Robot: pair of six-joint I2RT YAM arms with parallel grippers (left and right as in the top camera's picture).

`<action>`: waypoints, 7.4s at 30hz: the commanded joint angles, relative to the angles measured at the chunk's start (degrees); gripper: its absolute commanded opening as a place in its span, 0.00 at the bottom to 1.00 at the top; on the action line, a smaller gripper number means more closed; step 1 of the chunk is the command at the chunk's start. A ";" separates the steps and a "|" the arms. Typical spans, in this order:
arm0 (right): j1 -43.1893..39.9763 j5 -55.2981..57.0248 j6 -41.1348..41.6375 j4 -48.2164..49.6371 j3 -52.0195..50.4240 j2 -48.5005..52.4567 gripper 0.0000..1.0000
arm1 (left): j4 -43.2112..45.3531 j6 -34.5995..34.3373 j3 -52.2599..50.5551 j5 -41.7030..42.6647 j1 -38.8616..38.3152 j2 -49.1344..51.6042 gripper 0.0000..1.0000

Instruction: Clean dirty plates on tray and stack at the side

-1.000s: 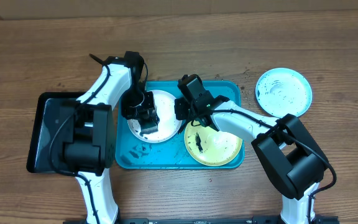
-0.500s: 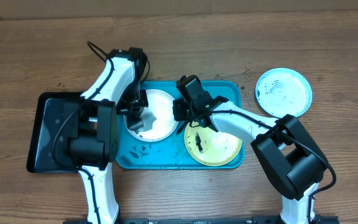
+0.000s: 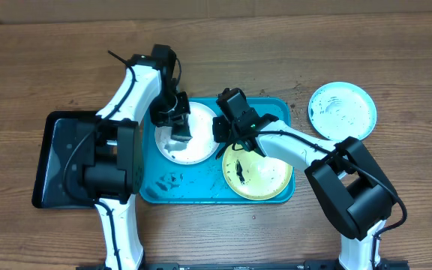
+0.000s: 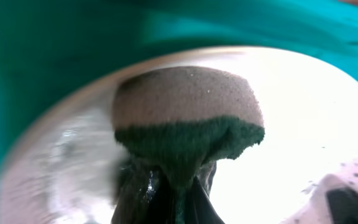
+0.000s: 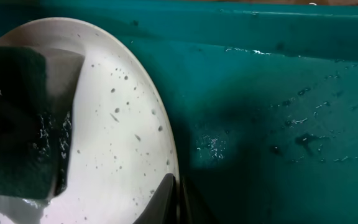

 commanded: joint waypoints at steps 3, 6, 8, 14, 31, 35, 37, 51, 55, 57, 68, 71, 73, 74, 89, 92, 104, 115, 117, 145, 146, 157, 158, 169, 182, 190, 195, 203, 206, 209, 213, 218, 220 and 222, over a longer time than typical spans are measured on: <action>0.22 -0.31 -0.44 0.00 1.36 -0.07 0.04 | 3.41 -1.90 -6.38 6.40 -5.05 0.85 0.04; 0.22 -0.31 -0.44 -0.02 1.36 -0.07 0.04 | 3.21 -1.57 -7.15 6.21 -6.49 0.85 0.04; 0.22 -0.31 -0.44 -0.02 1.36 -0.07 0.04 | 2.91 -0.33 -7.13 6.84 -7.13 0.85 0.04; 0.20 -0.31 -0.44 0.04 1.36 -0.07 0.04 | 1.95 7.26 -6.88 17.38 -7.80 0.83 0.04; 0.20 -0.31 -0.44 -0.68 1.36 -0.07 0.04 | -10.08 -6.84 -6.78 -21.51 0.92 0.83 0.04; 0.20 -0.31 -0.44 -0.76 1.36 -0.07 0.04 | -12.94 -10.78 -5.68 -27.74 3.78 0.83 0.05; 0.20 -0.31 -0.44 -0.72 1.36 -0.07 0.04 | -13.68 -11.15 -4.55 -28.22 4.55 0.83 0.04; 0.22 -0.31 -0.44 -0.68 1.36 -0.07 0.04 | -1.29 -3.91 -2.12 3.80 -1.01 0.85 0.04; 0.22 -0.33 -0.44 -0.70 1.36 -0.07 0.04 | 0.02 -5.25 -2.12 3.85 -4.57 0.85 0.04; 0.22 -0.33 -0.44 -0.68 1.36 -0.07 0.04 | 0.98 -5.25 -2.12 3.82 -6.43 0.85 0.04; 0.22 -0.31 -0.46 -1.51 1.36 -0.07 0.04 | 2.25 -8.46 -2.10 -3.85 -9.25 0.85 0.04; 0.22 -0.31 -0.46 -1.53 1.36 -0.07 0.04 | 1.25 -8.79 -2.08 -5.88 -6.82 0.85 0.04; 0.22 -0.33 -0.44 -1.53 1.36 -0.07 0.04 | 0.44 -8.81 -2.08 -8.41 -4.74 0.83 0.04; 0.22 -0.33 -0.46 -1.53 1.36 -0.07 0.04 | -0.50 -8.98 -2.08 -10.88 -2.78 0.83 0.04; 0.22 -0.35 -0.63 -0.87 1.79 -0.31 0.04 | -15.80 -9.55 8.52 -12.68 10.05 -1.09 0.04; 0.22 -0.33 -0.81 -1.05 2.43 -1.27 0.04 | -15.98 -8.46 9.29 -9.18 9.92 -3.82 0.04; 0.81 3.08 -14.38 -3.30 3.65 -9.49 0.04 | -15.85 -8.15 9.27 -8.90 18.25 -21.88 0.04; 9.31 29.94 -40.85 -2.12 6.36 -15.21 0.04 | -18.45 -8.07 8.72 -8.87 31.56 -25.90 0.04; 12.76 38.66 -53.29 1.18 6.36 -15.21 0.04 | -18.43 -8.07 8.48 -8.85 33.24 -25.90 0.04; 28.92 61.18 -98.16 14.25 6.38 -15.19 0.04 | -18.58 -6.56 8.26 -7.76 34.21 -25.90 0.04; 28.92 61.20 -98.16 14.25 6.36 -15.19 0.04 | -18.58 -6.56 8.26 -7.78 34.21 -25.90 0.04; 28.92 61.16 -98.16 14.25 6.36 -15.19 0.04 | -18.53 -6.56 8.26 -7.78 34.21 -25.90 0.04; 28.92 61.16 -98.16 14.25 6.36 -15.19 0.04 | -18.53 -6.56 8.26 -7.78 34.21 -25.90 0.04; 28.92 60.54 -98.16 14.25 6.38 -15.19 0.04 | -18.21 -6.56 8.26 -7.78 34.21 -25.90 0.04; 21.92 49.72 -79.03 6.71 6.36 -15.19 0.04 | -18.16 -6.14 8.02 -7.34 34.21 -25.90 0.04; 21.73 55.21 -83.14 13.68 6.36 -15.19 0.04 | -17.79 -6.10 7.98 -7.34 34.18 -25.90 0.04; 23.02 44.96 -76.56 10.99 6.36 -15.19 0.04 | -17.73 -6.14 7.96 -7.32 34.21 -25.90 0.04; 23.17 47.19 -81.53 7.67 6.36 -15.19 0.04 | -17.70 -6.12 7.96 -7.32 34.18 -25.90 0.04; 22.80 44.33 -77.20 6.23 6.36 -15.19 0.04 | -17.57 -6.14 7.96 -7.32 34.21 -25.90 0.04; 22.82 44.59 -89.05 -0.92 6.36 -15.19 0.04 | -17.51 -6.12 7.96 -6.95 34.16 -25.90 0.04; 22.82 45.62 -84.78 3.23 6.36 -15.19 0.04 | -17.59 -6.12 7.96 -6.93 34.16 -25.90 0.04; 24.81 50.84 -88.50 4.22 6.36 -15.32 0.04 | -17.57 -5.27 7.96 -6.95 34.07 -25.90 0.04; 26.01 48.50 -84.98 7.30 6.36 -15.30 0.04 | -17.46 -5.09 7.96 -6.93 34.03 -25.90 0.04; 24.44 39.01 -83.10 5.66 6.36 -15.15 0.04 | -17.27 -5.09 7.96 -6.58 34.05 -25.90 0.04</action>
